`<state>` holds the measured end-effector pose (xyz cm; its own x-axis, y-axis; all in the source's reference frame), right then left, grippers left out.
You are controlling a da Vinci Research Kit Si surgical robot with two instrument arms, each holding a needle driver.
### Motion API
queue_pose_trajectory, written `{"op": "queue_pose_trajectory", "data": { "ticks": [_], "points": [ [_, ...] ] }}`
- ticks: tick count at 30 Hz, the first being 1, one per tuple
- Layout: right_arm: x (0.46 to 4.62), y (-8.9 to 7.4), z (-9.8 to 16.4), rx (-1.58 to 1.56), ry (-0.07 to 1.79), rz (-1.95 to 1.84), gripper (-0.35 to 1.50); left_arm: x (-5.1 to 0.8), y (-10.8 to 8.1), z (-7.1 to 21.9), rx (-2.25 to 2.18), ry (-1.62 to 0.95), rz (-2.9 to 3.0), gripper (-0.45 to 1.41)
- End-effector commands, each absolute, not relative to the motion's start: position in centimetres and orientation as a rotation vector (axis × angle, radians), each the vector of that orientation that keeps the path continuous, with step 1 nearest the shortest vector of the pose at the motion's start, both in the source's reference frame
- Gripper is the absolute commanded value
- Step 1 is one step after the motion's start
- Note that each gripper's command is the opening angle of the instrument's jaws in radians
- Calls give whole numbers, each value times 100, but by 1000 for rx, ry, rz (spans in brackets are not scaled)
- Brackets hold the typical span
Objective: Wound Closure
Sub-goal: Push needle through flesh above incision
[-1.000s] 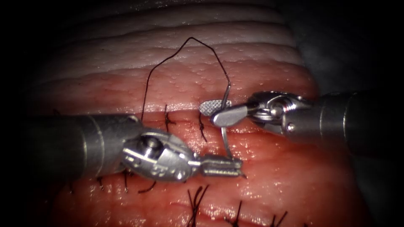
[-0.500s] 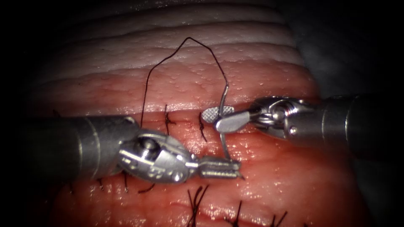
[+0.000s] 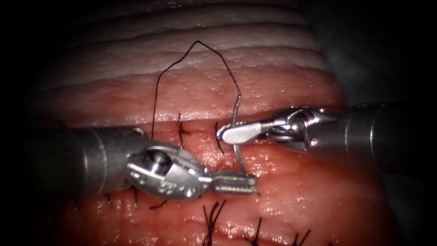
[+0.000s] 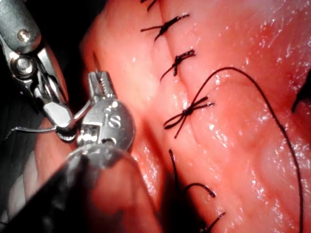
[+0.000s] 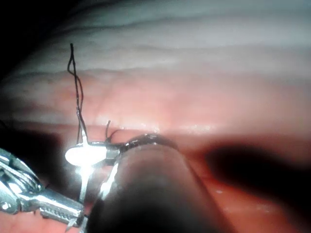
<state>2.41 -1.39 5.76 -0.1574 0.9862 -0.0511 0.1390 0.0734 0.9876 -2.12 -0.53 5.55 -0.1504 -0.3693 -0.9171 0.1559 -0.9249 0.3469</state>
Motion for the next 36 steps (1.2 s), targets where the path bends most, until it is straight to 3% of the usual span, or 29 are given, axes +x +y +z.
{"op": "queue_pose_trajectory", "data": {
  "ticks": [1, 3, 6, 10, 12, 14, 16, 17, 18, 19, 21, 23, 36],
  "points": [
    [245, -135, 583, 1171, 1459, 1212, -35, -216, -51, 558, 1798, -217, -2153, 59],
    [242, -132, 587, 1137, 1458, 1220, -35, -216, -49, 554, 1846, -240, -2171, 93],
    [237, -127, 592, 1054, 1473, 1235, -35, -217, -47, 548, 1930, -331, -2179, 121],
    [228, -120, 597, 903, 1473, 1258, -35, -216, -50, 546, 1952, -349, -2219, 121],
    [223, -116, 600, 802, 1470, 1263, -35, -214, -51, 549, 1938, -346, -2257, 113],
    [216, -111, 603, 677, 1449, 1265, -35, -214, -53, 553, 1929, -341, -2288, 93],
    [210, -106, 607, 540, 1421, 1247, -35, -213, -54, 559, 1926, -327, -2327, 46],
    [207, -104, 609, 481, 1404, 1234, -35, -213, -54, 561, 1920, -325, -2350, 37],
    [205, -102, 611, 436, 1387, 1224, -35, -214, -53, 565, 1914, -316, -2389, 1],
    [203, -99, 615, 399, 1372, 1224, -35, -214, -53, 569, 1912, -309, -2415, -25],
    [199, -95, 620, 336, 1367, 1186, -35, -217, -52, 577, 1914, -285, -2477, -38],
    [196, -91, 627, 243, 1353, 1128, -35, -219, -51, 586, 1924, -260, -2520, -45],
    [192, -80, 656, 35, 1367, 852, -35, -226, -46, 655, 1815, -99, -2725, -45]
  ]
}}
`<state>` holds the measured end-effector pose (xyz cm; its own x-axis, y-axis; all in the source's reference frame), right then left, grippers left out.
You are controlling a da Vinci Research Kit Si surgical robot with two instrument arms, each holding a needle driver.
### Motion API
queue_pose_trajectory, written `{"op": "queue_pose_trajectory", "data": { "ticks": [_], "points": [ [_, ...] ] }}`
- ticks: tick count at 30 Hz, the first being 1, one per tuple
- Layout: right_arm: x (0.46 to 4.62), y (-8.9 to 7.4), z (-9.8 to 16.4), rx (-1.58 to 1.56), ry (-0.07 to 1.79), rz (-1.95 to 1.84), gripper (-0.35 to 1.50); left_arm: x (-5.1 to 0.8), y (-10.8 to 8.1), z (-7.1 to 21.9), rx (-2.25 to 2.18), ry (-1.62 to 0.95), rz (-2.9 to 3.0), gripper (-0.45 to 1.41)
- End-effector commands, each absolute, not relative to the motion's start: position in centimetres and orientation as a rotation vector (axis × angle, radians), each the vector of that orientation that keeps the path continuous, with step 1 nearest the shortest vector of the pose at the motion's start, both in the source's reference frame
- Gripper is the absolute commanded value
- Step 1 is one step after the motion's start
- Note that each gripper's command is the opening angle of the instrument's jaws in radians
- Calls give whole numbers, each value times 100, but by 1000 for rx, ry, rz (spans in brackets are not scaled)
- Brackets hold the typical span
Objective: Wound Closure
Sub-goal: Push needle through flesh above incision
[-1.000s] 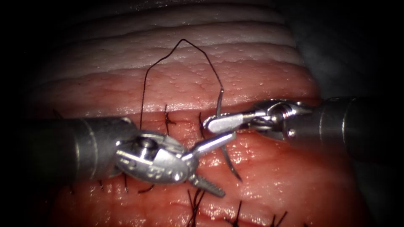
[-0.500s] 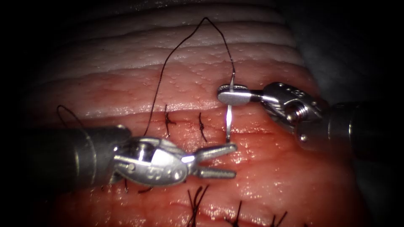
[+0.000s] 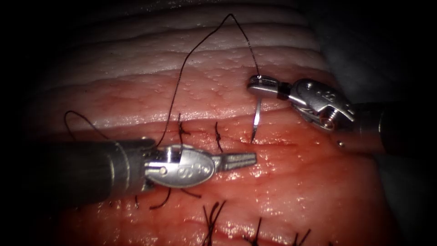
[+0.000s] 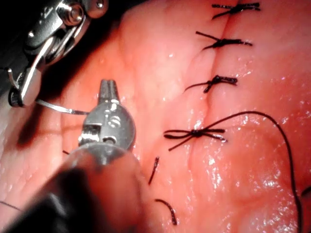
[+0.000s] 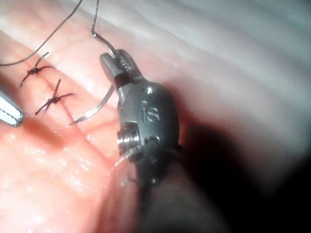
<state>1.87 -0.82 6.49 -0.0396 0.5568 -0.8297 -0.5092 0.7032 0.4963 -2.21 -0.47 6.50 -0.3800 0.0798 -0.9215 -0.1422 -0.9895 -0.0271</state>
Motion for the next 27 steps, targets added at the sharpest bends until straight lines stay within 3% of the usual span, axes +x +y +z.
{"op": "queue_pose_trajectory", "data": {
  "ticks": [1, 27],
  "points": [
    [192, -79, 657, 20, 1369, 840, -35, -227, -46, 660, -1653, 79, 2505, -45],
    [220, -87, 665, -228, 1397, 496, -35, -220, -80, 741, -1382, -129, 2602, -42]
  ]
}}
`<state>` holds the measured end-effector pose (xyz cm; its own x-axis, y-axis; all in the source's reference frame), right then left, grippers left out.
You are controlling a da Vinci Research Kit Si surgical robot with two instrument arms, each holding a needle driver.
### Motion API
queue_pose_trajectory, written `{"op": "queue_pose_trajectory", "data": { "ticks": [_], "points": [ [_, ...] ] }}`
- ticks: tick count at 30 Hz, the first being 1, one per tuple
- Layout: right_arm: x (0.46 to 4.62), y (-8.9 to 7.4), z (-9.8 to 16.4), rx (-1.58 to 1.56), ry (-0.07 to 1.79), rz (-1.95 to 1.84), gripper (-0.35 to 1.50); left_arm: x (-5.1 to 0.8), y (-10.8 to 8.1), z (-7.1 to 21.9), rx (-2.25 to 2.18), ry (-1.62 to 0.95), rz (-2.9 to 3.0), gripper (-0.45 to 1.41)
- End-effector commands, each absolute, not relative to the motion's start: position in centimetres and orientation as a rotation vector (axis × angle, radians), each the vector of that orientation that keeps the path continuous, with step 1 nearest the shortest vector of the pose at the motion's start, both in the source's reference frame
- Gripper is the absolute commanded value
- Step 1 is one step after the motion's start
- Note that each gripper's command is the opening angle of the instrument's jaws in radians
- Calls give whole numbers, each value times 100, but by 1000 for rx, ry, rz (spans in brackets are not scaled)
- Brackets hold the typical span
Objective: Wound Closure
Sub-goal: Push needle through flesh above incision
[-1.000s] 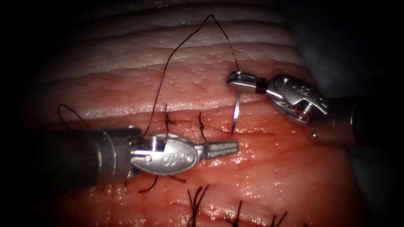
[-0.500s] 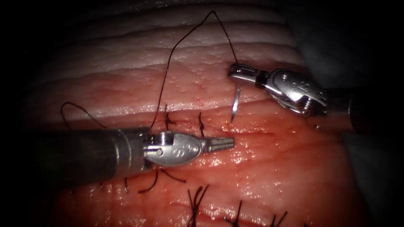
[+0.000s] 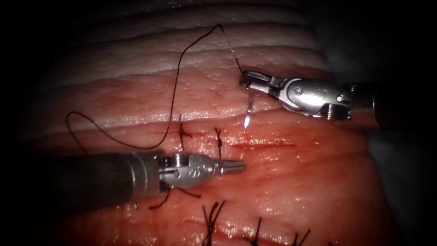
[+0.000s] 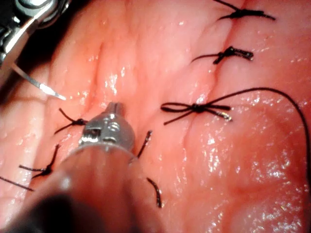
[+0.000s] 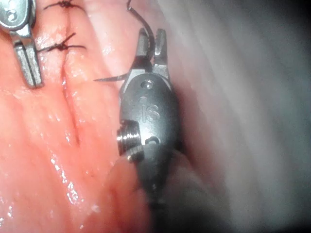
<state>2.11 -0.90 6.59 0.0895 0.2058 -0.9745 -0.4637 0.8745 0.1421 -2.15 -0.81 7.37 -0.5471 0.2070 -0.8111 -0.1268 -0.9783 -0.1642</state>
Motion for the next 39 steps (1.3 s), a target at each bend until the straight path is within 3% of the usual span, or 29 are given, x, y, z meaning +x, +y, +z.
{"op": "queue_pose_trajectory", "data": {
  "ticks": [1, 13, 39],
  "points": [
    [222, -88, 665, -232, 1394, 482, -35, -219, -81, 740, -1379, -131, 2604, -42],
    [230, -102, 664, -282, 1338, 332, -35, -219, -86, 719, -1375, -148, 2596, -28],
    [234, -195, 701, -470, 1261, 71, -35, -214, -83, 710, -1387, -165, 2587, -30]
  ]
}}
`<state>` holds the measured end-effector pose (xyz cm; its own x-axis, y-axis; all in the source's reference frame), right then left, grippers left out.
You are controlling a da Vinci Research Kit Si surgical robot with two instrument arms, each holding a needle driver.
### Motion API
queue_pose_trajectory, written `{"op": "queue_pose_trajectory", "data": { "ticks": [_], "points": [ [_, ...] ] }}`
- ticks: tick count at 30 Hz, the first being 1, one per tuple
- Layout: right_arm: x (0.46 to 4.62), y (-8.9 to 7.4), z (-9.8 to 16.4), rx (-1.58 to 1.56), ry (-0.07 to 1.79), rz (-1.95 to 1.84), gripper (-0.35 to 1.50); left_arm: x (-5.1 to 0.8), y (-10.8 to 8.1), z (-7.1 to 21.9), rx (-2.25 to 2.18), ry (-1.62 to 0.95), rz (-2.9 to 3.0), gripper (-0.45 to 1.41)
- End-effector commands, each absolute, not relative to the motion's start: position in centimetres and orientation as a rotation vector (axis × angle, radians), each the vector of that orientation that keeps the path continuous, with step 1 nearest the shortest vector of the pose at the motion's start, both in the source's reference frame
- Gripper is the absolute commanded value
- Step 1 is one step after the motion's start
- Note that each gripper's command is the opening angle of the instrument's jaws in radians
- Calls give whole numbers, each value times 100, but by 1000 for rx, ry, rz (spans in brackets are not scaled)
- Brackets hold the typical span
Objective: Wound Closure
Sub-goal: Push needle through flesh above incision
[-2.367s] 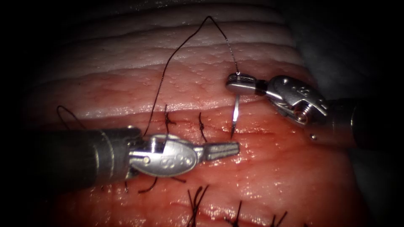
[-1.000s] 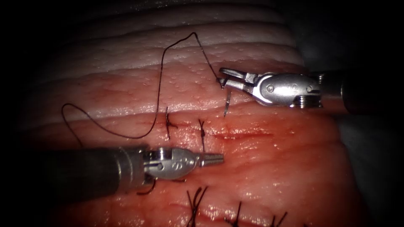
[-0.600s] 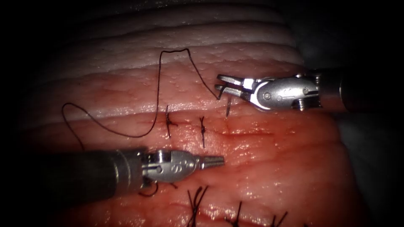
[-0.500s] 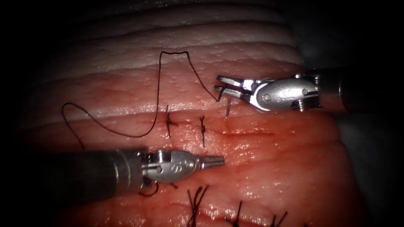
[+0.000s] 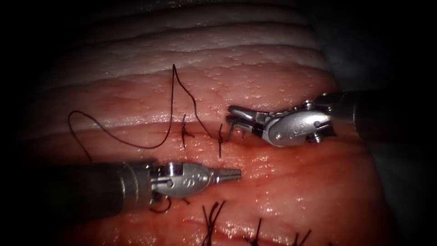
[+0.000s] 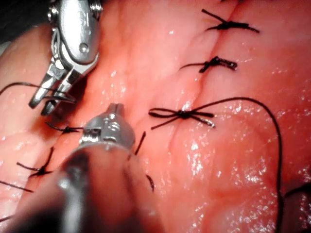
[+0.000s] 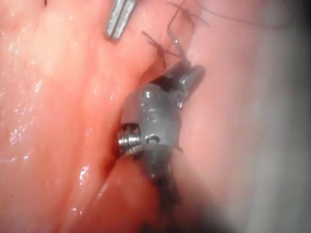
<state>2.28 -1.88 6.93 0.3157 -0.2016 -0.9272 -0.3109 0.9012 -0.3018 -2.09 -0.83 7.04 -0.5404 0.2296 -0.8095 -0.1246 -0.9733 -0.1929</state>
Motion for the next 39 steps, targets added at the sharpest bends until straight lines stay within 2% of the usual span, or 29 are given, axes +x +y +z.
{"op": "queue_pose_trajectory", "data": {
  "ticks": [1, 19, 39],
  "points": [
    [230, -202, 706, -475, 1258, 64, -35, -213, -83, 709, -1387, -166, 2587, -30],
    [224, -238, 746, -261, 1202, 128, -35, -209, -81, 710, -1398, -161, 2577, -32],
    [224, -266, 754, -195, 1171, 0, -35, -193, -88, 707, -1405, -171, 2581, -38]
  ]
}}
